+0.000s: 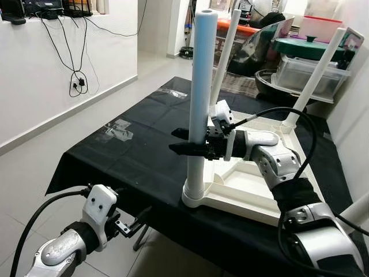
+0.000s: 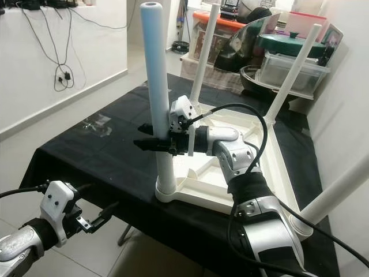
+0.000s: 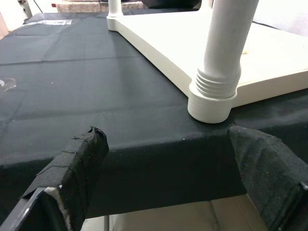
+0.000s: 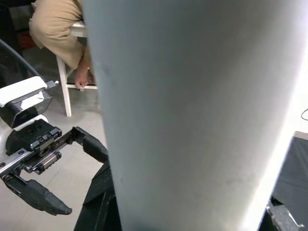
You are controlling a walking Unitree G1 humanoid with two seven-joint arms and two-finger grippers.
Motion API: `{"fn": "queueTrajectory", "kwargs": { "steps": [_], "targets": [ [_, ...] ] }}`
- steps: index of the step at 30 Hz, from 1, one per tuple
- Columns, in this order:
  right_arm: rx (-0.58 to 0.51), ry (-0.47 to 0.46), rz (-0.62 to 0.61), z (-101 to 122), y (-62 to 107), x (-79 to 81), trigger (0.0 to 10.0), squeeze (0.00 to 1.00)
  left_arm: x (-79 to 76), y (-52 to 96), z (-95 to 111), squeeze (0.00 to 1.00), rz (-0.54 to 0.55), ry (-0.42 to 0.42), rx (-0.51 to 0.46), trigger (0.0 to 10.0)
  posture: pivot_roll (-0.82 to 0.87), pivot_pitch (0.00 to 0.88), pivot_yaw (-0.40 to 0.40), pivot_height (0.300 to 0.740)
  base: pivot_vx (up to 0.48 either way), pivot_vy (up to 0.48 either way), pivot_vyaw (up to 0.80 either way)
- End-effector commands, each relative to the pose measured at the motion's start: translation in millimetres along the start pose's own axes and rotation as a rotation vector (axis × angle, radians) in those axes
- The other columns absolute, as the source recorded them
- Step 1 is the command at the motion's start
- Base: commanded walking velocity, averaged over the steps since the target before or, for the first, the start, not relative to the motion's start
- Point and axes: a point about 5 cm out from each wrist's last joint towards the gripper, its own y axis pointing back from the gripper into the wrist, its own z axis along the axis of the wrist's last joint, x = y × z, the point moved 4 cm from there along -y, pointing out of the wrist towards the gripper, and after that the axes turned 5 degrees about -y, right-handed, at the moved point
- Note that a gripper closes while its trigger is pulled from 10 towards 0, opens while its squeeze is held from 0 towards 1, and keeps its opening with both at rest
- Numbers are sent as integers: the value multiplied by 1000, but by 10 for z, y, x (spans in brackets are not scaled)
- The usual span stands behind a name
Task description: Building children table
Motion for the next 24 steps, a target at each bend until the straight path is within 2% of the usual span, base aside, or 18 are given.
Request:
{"fn": "queueTrajectory", "kwargs": {
  "steps": [1, 15, 17, 18, 20, 21, 24],
  "targets": [
    [54, -191, -51, -430, 11, -15, 0, 0, -25, 0, -51, 0, 4, 14, 14, 10000, 122, 0, -154, 740, 0, 0, 0],
    [19, -247, -172, -595, 110, -52, 0, 0, -17, -2, -73, 0, 11, 23, 19, 10000, 112, 0, -149, 740, 0, 0, 0],
    [-16, -268, -252, -628, 121, -75, 0, 0, -16, 2, -79, 0, 15, 26, 21, 10000, 109, 0, -147, 740, 0, 0, 0],
    [-16, -268, -252, -628, 121, -75, 0, 0, -16, 2, -79, 0, 15, 26, 21, 10000, 109, 0, -147, 740, 0, 0, 0],
    [-45, -322, -392, -731, 163, -138, 0, 0, -20, 4, -88, 0, 16, 31, 23, 10000, 106, 0, -145, 740, 0, 0, 0],
    [-45, -322, -392, -731, 163, -138, 0, 0, -20, 4, -88, 0, 16, 31, 23, 10000, 106, 0, -145, 740, 0, 0, 0],
    [-55, -366, -491, -829, 202, -173, 0, 0, -22, 2, -93, 0, 15, 33, 24, 10000, 104, 0, -141, 740, 0, 0, 0]
  ]
}}
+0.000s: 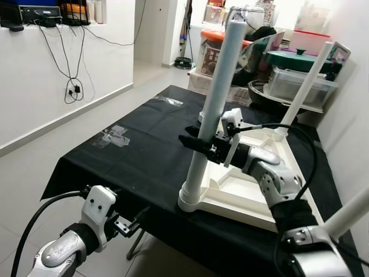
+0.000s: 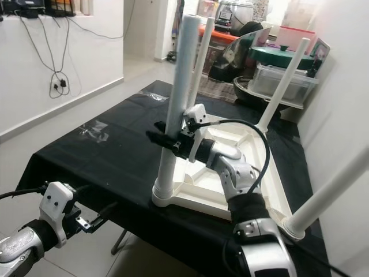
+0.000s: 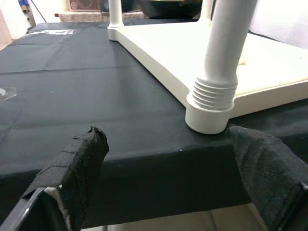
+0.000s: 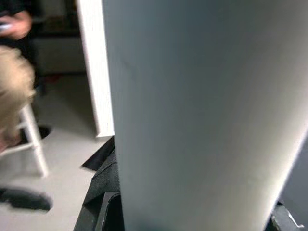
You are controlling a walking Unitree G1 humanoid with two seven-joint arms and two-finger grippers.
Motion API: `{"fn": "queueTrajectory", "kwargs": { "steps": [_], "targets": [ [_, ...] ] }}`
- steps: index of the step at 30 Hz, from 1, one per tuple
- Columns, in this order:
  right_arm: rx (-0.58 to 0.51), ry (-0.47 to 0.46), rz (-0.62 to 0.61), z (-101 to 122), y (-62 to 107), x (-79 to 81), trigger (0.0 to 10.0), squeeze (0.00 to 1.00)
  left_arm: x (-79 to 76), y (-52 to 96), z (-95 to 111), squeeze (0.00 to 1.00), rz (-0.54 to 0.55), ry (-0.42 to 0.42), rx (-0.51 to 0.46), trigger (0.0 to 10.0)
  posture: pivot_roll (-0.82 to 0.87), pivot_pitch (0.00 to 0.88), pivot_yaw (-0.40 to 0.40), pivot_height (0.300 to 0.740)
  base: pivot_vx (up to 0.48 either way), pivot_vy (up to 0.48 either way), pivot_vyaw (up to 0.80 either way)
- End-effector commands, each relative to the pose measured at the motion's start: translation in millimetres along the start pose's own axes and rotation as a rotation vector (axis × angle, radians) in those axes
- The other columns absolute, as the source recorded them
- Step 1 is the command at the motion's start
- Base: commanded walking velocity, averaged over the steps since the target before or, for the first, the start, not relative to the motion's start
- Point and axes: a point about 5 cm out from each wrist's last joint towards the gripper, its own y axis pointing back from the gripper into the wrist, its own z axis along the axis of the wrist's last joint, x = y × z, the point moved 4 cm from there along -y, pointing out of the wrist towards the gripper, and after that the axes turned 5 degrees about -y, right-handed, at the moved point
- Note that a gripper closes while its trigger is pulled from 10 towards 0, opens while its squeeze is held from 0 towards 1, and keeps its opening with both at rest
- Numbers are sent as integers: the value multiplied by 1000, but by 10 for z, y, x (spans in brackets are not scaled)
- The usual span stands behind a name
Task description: Building children table
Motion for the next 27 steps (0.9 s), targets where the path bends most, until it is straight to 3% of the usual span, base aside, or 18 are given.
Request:
{"fn": "queueTrajectory", "kwargs": {
  "steps": [1, 7, 12, 17, 19, 24, 27],
  "targets": [
    [154, -142, -140, -571, 131, -131, 0, 0, -19, -3, -58, 0, -1, 17, 17, 10000, 104, 0, -141, 740, 0, 0, 0],
    [136, -175, -235, -630, 160, -178, 0, 0, -17, -4, -59, 0, -3, 17, 18, 10000, 96, 0, -133, 740, 0, 0, 0],
    [109, -180, -290, -651, 158, -102, 0, 0, -10, -18, -53, 0, -5, 16, 15, 10000, 93, 0, -128, 740, 0, 0, 0],
    [133, -104, -357, -682, 119, 2, 0, 0, -7, -27, -49, 0, -5, 12, 13, 10000, 92, 0, -127, 740, 0, 0, 0],
    [133, -104, -357, -682, 119, 2, 0, 0, -7, -27, -49, 0, -5, 12, 13, 10000, 92, 0, -127, 740, 0, 0, 0],
    [129, 12, -342, -617, 45, 144, 0, 0, -2, -36, -48, 0, 1, 14, 10, 10000, 93, 0, -131, 740, 0, 0, 0],
    [155, 41, -370, -639, 57, 151, 0, 0, 1, -43, -47, 0, 3, 16, 8, 10000, 95, 0, -133, 740, 0, 0, 0]
  ]
}}
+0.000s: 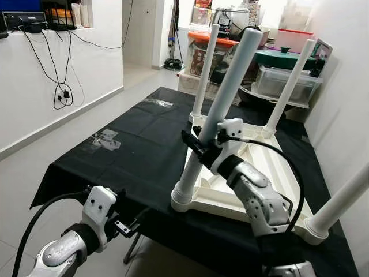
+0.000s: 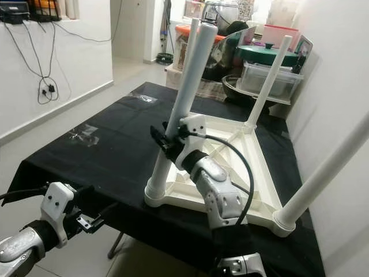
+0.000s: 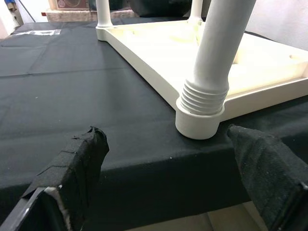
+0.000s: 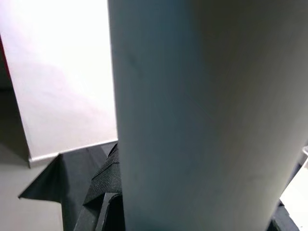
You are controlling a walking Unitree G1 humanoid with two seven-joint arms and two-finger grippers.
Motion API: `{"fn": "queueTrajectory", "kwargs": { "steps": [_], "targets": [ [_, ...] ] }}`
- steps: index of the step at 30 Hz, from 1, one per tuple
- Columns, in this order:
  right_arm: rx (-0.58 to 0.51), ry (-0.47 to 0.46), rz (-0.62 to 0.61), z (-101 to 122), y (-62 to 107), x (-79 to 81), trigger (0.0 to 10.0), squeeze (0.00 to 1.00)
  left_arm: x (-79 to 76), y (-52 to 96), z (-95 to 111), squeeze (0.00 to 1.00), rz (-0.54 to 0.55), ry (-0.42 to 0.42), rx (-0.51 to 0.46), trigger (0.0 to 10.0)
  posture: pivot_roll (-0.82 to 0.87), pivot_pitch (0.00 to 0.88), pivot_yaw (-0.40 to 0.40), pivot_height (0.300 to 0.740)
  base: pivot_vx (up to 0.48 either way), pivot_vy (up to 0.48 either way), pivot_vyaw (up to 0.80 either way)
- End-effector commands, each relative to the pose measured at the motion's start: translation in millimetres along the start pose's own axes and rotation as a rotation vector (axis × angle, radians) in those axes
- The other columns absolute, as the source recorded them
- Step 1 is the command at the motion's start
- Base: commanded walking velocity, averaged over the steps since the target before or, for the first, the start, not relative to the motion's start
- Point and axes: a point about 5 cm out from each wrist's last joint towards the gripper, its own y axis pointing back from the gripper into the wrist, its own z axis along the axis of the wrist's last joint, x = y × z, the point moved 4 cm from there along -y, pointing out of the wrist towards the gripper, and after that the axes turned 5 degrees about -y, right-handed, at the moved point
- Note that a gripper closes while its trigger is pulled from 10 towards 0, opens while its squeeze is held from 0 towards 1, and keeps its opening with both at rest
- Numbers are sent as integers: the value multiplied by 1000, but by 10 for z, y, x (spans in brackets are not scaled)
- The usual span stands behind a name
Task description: Building children table
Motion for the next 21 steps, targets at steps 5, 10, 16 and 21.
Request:
{"fn": "queueTrajectory", "kwargs": {
  "steps": [5, 10, 16, 21],
  "targets": [
    [218, 23, -149, -518, 121, -193, 0, 0, -3, -27, -7, 0, 5, 0, -2, 10000, 95, 0, -136, 740, 0, 0, 0],
    [257, 60, -262, -535, 152, -246, 0, 0, 0, -36, -2, 0, 12, 5, -7, 10000, 95, 0, -137, 740, 0, 0, 0],
    [340, 68, -371, -660, 187, -331, 0, 0, 4, -56, 5, 0, 16, 5, -12, 10000, 96, 0, -143, 740, 0, 0, 0],
    [399, 7, -519, -758, 246, -450, 0, 0, 13, -58, 7, 0, 25, 5, -15, 10000, 104, 0, -156, 740, 0, 0, 0]
  ]
}}
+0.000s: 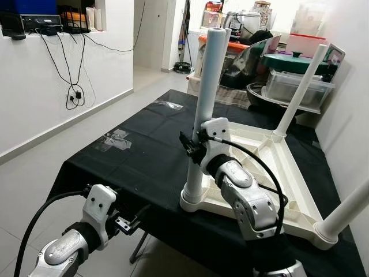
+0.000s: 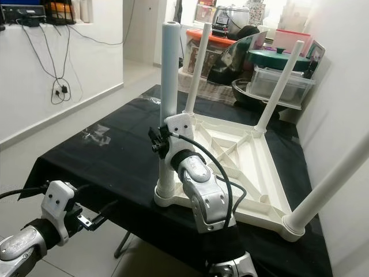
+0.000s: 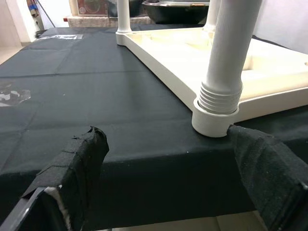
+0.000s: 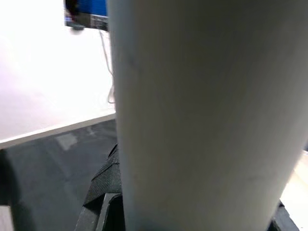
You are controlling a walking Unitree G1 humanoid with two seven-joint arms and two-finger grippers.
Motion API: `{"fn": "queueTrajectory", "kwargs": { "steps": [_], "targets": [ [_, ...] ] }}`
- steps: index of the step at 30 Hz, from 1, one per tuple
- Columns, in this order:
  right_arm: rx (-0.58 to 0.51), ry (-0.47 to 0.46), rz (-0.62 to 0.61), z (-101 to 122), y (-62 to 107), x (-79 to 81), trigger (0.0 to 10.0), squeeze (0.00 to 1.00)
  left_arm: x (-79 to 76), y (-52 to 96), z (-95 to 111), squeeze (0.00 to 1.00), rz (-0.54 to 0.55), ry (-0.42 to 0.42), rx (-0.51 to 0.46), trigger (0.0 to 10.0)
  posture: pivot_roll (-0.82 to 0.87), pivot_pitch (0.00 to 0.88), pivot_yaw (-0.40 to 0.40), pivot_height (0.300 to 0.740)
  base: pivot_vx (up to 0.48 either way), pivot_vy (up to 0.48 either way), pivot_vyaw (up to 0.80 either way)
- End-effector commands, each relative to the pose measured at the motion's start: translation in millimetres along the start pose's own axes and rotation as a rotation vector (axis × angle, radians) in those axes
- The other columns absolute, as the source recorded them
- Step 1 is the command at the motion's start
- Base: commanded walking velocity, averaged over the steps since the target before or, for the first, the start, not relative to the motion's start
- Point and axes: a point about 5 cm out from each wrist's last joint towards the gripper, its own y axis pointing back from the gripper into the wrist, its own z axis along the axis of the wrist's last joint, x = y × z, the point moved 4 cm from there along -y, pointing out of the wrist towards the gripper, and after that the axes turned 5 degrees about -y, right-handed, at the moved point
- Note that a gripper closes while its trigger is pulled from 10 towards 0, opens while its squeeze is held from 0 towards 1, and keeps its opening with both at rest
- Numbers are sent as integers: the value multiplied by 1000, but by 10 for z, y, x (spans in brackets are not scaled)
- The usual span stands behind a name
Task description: Building children table
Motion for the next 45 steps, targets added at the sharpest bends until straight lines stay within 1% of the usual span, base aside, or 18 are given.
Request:
{"fn": "queueTrajectory", "kwargs": {
  "steps": [1, 4, 5, 7, 13, 19, 22, 24, 26, 27, 28, 29, 30, 32, 36, 37, 39, 45],
  "targets": [
    [322, -16, -176, -759, 115, -372, 0, 0, -9, -27, -13, 0, 3, 1, -1, 10000, 104, 0, -156, 740, 0, 0, 0],
    [364, -86, -303, -838, 158, -496, 0, 0, -5, -19, -20, 0, 10, 1, 0, 10000, 106, 0, -158, 740, 0, 0, 0],
    [364, -86, -303, -838, 158, -496, 0, 0, -5, -19, -20, 0, 10, 1, 0, 10000, 106, 0, -158, 740, 0, 0, 0],
    [377, -131, -410, -872, 212, -598, 0, 0, 1, -15, -24, 0, 15, 1, 1, 10000, 105, 0, -156, 740, 0, 0, 0],
    [351, -147, -518, -836, 327, -685, 0, 0, 33, -12, -24, 0, 23, -4, 3, 10000, 98, 0, -144, 740, 0, 0, 0],
    [346, -159, -520, -822, 339, -661, 0, 0, 43, -13, -24, 0, 23, -5, 4, 10000, 98, 0, -141, 740, 0, 0, 0],
    [341, -216, -477, -775, 270, -601, 0, 0, 53, -23, -17, 0, 23, -8, 3, 10000, 98, 0, -134, 740, 0, 0, 0],
    [341, -216, -477, -775, 270, -601, 0, 0, 53, -23, -17, 0, 23, -8, 3, 10000, 98, 0, -134, 740, 0, 0, 0],
    [233, -394, -209, -404, -9, -328, 0, 0, 71, -36, -6, 0, 23, -14, 1, 10000, 98, 0, -128, 740, 0, 0, 0],
    [233, -394, -209, -404, -9, -328, 0, 0, 71, -36, -6, 0, 23, -14, 1, 10000, 98, 0, -128, 740, 0, 0, 0],
    [147, -449, -72, -140, -91, -215, 0, 0, 76, -40, -3, 0, 23, -15, 0, 10000, 97, 0, -124, 740, 0, 0, 0],
    [61, -464, 23, 106, -134, -175, 0, 0, 78, -43, 0, 0, 23, -17, -1, 10000, 97, 0, -124, 740, 0, 0, 0],
    [-5, -455, 62, 280, -156, -201, 0, 0, 80, -44, 3, 0, 23, -17, -2, 10000, 97, 0, -124, 740, 0, 0, 0],
    [-5, -455, 62, 280, -156, -201, 0, 0, 80, -44, 3, 0, 23, -17, -2, 10000, 97, 0, -124, 740, 0, 0, 0],
    [-178, -438, 132, 811, -188, -346, 0, 0, 99, -42, 5, 0, 29, -20, -3, 10000, 100, 0, -129, 740, 0, 0, 0],
    [-178, -438, 132, 811, -188, -346, 0, 0, 99, -42, 5, 0, 29, -20, -3, 10000, 100, 0, -129, 740, 0, 0, 0],
    [-253, -463, 186, 1036, -157, -336, 0, 0, 90, -33, -4, 0, 31, -17, -1, 10000, 100, 0, -129, 740, 0, 0, 0],
    [-309, -496, 212, 1150, -141, -353, 0, 0, 82, -29, -8, 0, 31, -15, 0, 10000, 103, 0, -127, 740, 0, 0, 0]
  ]
}}
